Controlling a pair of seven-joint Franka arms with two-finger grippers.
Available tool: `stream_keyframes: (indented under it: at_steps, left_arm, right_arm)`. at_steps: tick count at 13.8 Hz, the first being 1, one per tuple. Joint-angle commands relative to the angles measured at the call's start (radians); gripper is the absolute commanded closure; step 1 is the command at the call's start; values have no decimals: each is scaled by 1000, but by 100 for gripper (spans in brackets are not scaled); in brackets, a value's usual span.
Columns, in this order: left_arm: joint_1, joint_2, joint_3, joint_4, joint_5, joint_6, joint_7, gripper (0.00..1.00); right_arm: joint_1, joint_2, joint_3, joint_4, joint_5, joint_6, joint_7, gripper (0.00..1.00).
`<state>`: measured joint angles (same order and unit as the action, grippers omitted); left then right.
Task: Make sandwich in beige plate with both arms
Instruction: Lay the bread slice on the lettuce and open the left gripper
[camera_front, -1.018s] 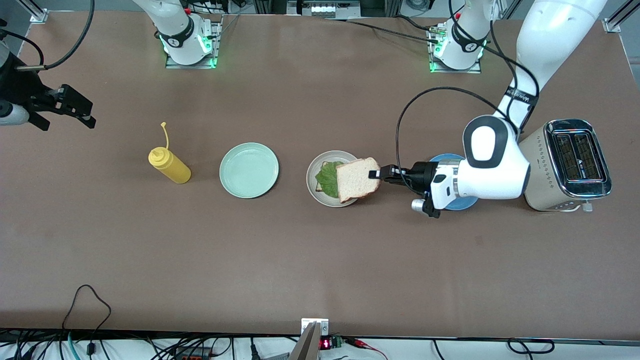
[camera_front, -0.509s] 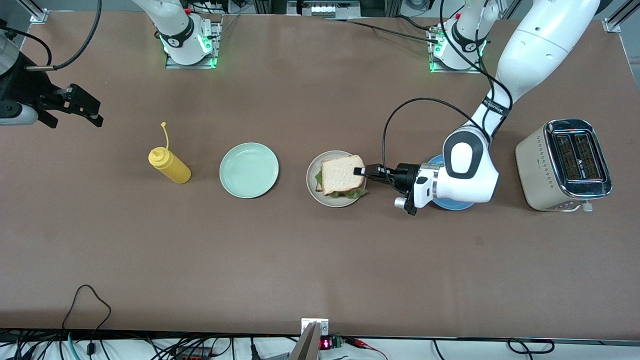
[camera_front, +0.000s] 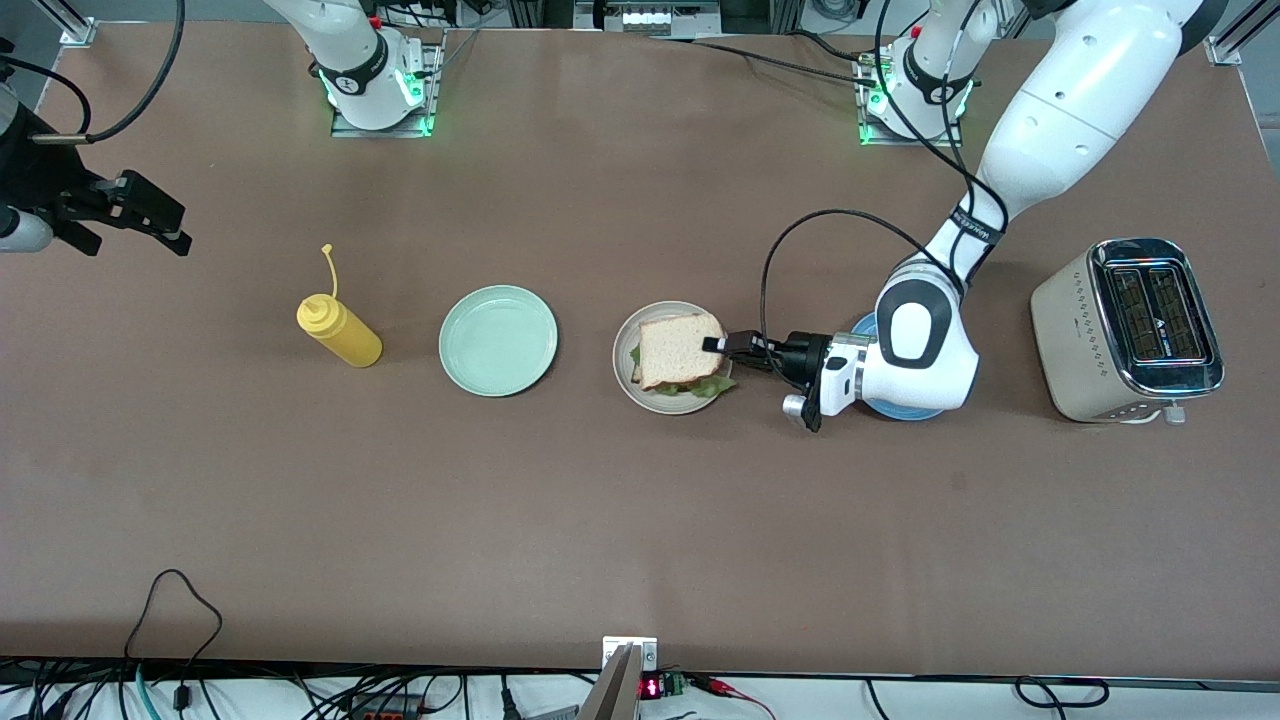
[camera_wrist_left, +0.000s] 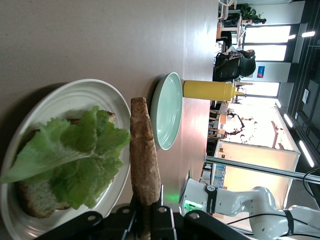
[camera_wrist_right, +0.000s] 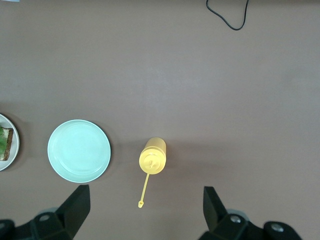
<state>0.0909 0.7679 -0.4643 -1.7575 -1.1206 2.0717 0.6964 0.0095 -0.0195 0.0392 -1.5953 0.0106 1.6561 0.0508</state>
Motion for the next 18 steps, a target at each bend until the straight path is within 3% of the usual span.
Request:
stream_keyframes:
  at_steps: [1, 4, 5, 6, 12, 18]
  left_arm:
    - [3, 19, -5, -7, -65, 5, 61, 94]
    - [6, 27, -2, -7, -76, 4, 100, 92]
    - [6, 30, 3, -7, -74, 4, 101, 68]
    - [10, 30, 4, -11, -74, 10, 100, 1]
    - [29, -28, 25, -36, -32, 15, 86, 0]
    - [52, -134, 67, -33, 250, -13, 80, 0]
  right_arm:
    - [-29, -2, 38, 15, -14, -19, 18, 0]
    - [-25, -2, 36, 15, -14, -19, 18, 0]
    - [-23, -4, 36, 15, -14, -19, 18, 0]
    - [-23, -4, 36, 15, -14, -19, 20, 0]
    - [-23, -5, 34, 14, -14, -19, 20, 0]
    - [-25, -4, 31, 14, -14, -13, 18, 0]
